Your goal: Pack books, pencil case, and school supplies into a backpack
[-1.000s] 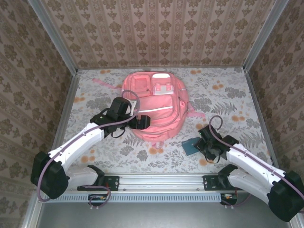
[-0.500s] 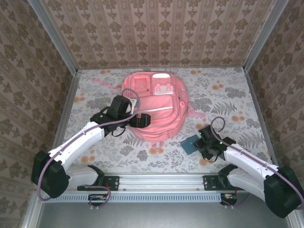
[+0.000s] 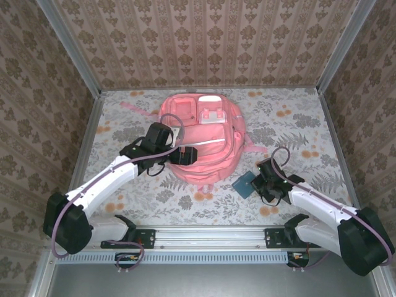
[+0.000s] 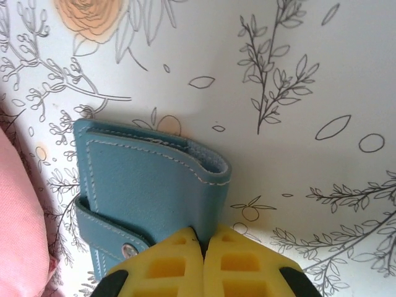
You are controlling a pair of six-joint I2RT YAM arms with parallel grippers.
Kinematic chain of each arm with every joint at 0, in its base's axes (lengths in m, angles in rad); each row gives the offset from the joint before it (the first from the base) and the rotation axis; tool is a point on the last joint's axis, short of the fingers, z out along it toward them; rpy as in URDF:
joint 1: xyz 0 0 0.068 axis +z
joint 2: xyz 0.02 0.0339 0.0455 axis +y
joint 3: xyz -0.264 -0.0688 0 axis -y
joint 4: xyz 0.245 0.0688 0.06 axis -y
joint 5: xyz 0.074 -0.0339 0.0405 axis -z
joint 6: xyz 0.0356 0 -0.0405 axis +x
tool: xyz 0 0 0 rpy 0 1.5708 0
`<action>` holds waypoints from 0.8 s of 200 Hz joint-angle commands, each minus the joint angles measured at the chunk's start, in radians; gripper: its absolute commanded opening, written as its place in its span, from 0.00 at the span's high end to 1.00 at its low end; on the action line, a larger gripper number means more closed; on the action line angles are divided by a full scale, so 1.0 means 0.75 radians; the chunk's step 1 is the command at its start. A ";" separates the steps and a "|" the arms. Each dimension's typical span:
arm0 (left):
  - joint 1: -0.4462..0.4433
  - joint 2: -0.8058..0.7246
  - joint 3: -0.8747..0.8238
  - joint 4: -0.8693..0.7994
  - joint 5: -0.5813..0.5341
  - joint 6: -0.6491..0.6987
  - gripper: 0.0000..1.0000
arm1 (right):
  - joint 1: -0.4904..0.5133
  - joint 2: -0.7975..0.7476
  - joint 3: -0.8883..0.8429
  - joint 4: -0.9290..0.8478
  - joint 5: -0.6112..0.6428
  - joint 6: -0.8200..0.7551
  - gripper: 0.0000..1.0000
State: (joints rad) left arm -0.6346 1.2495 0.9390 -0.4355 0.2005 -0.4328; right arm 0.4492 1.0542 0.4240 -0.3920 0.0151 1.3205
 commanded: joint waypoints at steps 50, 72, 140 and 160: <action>-0.022 0.140 0.180 -0.082 0.041 0.380 0.04 | -0.018 -0.129 0.363 -0.388 0.122 -0.328 1.00; -0.064 0.234 0.282 -0.184 -0.019 0.572 0.06 | -0.031 -0.137 0.446 -0.433 0.111 -0.372 1.00; -0.114 0.484 0.502 -0.416 -0.044 0.922 0.13 | -0.051 -0.120 0.508 -0.415 0.052 -0.390 1.00; -0.115 0.547 0.565 -0.437 -0.067 0.927 0.14 | -0.051 -0.121 0.504 -0.404 0.046 -0.389 1.00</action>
State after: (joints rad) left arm -0.7242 1.6176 1.2945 -0.6918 0.1699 0.1856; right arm 0.4149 0.9634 0.7723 -0.6830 0.0669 1.0458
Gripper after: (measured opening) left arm 0.862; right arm 0.052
